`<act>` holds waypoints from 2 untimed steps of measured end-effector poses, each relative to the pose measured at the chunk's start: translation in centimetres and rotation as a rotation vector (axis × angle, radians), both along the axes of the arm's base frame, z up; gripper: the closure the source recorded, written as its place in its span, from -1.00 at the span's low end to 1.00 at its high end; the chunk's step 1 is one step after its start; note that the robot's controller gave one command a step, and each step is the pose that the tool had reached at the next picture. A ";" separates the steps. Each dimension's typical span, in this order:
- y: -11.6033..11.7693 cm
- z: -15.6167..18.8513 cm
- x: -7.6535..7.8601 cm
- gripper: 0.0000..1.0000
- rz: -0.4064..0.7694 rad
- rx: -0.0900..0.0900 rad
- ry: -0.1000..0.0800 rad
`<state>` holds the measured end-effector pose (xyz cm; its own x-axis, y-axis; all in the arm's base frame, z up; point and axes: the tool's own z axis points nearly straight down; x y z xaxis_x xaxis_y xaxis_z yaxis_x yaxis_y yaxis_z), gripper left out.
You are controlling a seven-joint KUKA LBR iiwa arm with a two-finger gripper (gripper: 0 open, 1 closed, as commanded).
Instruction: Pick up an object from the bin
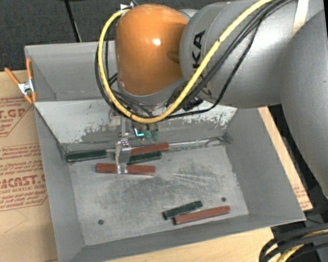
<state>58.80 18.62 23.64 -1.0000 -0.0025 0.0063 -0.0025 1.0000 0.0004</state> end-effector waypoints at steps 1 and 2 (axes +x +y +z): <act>-0.1 0.5 0.2 -1.00 -0.002 0.001 -0.008; -0.8 -3.4 -0.5 -1.00 -0.091 0.002 -0.012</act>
Offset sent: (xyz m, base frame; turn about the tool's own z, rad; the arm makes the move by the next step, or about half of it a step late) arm -0.0210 -0.0206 -0.1106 0.2505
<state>58.26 17.83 20.19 -0.9961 0.0881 -0.0052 0.0881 0.9961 0.0028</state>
